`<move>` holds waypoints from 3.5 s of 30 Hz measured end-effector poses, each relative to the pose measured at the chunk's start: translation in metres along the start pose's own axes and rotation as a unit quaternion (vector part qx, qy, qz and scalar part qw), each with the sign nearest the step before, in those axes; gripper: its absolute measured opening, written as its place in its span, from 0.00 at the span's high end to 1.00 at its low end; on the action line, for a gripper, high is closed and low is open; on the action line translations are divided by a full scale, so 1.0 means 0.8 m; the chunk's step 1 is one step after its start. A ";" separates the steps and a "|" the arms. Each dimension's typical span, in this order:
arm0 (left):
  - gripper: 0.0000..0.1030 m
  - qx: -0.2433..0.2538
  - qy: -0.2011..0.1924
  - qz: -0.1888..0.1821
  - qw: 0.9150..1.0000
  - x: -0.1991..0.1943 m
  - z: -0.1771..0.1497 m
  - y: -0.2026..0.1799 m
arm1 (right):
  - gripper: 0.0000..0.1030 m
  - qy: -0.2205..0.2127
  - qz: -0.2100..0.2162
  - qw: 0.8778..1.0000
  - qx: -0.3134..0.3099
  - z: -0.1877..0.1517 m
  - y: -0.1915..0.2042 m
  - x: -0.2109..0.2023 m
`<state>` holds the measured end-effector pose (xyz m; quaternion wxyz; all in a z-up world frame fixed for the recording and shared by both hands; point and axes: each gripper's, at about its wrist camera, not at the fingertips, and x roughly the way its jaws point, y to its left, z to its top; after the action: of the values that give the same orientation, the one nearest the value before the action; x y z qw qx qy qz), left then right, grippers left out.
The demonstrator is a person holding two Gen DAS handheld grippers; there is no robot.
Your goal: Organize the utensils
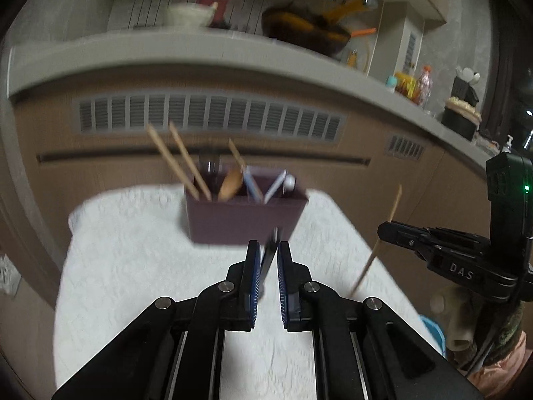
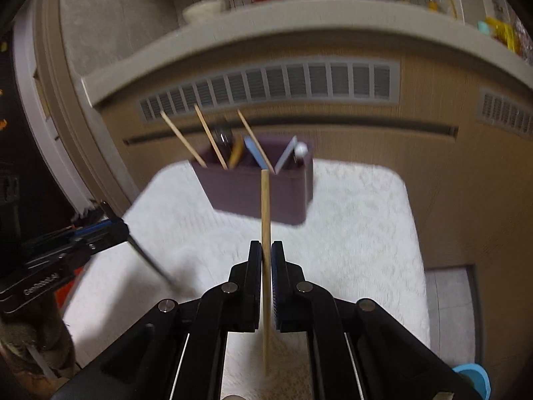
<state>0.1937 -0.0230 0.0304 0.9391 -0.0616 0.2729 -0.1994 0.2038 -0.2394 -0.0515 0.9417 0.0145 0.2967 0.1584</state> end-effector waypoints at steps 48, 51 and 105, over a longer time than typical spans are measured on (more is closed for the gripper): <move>0.68 0.000 0.166 0.052 0.985 0.212 -0.066 0.040 | 0.70 0.136 -0.145 0.974 0.112 -0.009 -0.103 0.237; 0.68 -0.006 0.156 0.049 0.987 0.199 -0.063 0.042 | 0.87 0.138 -0.167 0.974 0.057 -0.006 -0.081 0.251; 0.68 0.015 -0.085 0.013 0.996 0.126 0.178 0.067 | 0.93 -0.195 0.014 0.980 -0.040 0.205 0.012 0.086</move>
<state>0.3662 -0.0143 0.0896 0.9623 -0.0609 0.1900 -0.1848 0.3471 -0.1984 0.0464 0.9790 0.0118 0.1007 0.1769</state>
